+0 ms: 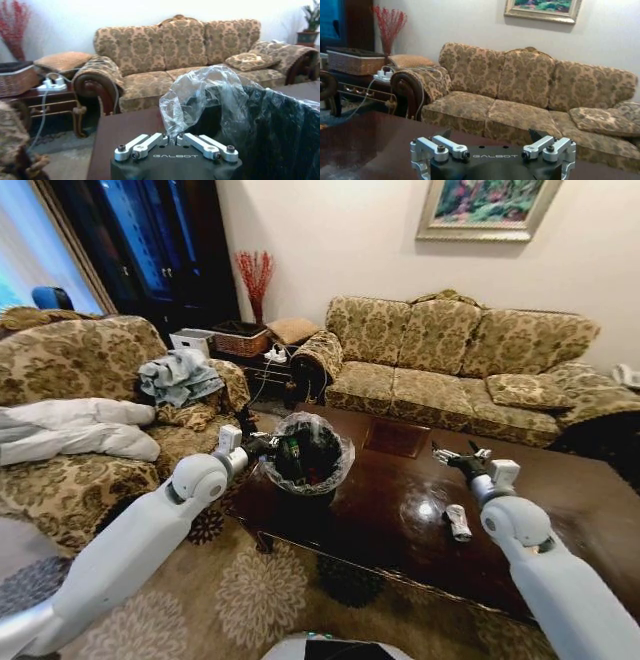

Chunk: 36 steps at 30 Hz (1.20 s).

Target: Move to the front of the table and place the trash on the table into the trash bin.

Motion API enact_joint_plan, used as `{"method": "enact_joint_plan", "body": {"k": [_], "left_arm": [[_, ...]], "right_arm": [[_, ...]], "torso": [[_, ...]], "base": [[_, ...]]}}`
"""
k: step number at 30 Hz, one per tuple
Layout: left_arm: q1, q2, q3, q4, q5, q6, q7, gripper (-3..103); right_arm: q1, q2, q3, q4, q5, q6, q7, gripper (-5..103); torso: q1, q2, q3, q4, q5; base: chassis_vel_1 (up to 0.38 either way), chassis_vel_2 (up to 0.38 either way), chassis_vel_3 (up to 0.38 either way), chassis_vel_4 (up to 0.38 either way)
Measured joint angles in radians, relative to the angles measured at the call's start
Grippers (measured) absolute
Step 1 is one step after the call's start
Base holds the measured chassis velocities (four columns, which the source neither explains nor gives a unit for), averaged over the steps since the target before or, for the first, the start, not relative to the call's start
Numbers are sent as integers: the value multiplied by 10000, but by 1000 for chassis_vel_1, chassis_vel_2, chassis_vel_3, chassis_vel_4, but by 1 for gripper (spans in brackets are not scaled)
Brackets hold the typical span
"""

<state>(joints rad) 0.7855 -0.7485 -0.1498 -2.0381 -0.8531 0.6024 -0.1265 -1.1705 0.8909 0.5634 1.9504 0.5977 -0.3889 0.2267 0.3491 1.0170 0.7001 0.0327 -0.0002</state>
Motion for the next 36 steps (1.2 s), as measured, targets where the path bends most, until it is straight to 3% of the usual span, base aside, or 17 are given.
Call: {"method": "enact_joint_plan", "body": {"k": [7, 15, 24, 28, 32, 36], "left_arm": [[30, -97, -10, -17, 5, -34, 36, 3], [88, -255, 2, -107, -17, -164, -47, 3], [90, -119, 30, -114, -6, -167, -49, 3], [89, -116, 30, -133, -7, -170, -47, 3], [111, -108, 22, -163, -16, -183, -56, 3], [120, -84, 12, -184, -35, -194, -56, 3]], "right_arm": [[19, 212, -211, -133, -107, -81, 157, 100], [-19, 586, -509, -1582, -42, 173, -52, 100], [592, 1410, -1431, -3429, 233, 451, -445, 100], [800, 1644, -1712, -3635, 483, 80, 6, 100], [874, 1861, -1859, -3524, 1444, -645, 1378, 100], [876, 1926, -1859, -3486, 1781, -860, 1860, 100]], "torso": [[0, 0, 0, -1, 1], [-1, 0, 0, -10, 4], [2, -2, 1, 5, 0], [1, -2, 1, 0, 2], [2, -2, 1, -1, 1], [0, -2, 1, -1, 0]], "base": [[-91, -179, -78, 23], [-69, -104, -71, -13], [0, 0, 0, 0], [0, 0, 0, 0], [0, 0, 0, 0], [0, 0, 0, 0]]}}
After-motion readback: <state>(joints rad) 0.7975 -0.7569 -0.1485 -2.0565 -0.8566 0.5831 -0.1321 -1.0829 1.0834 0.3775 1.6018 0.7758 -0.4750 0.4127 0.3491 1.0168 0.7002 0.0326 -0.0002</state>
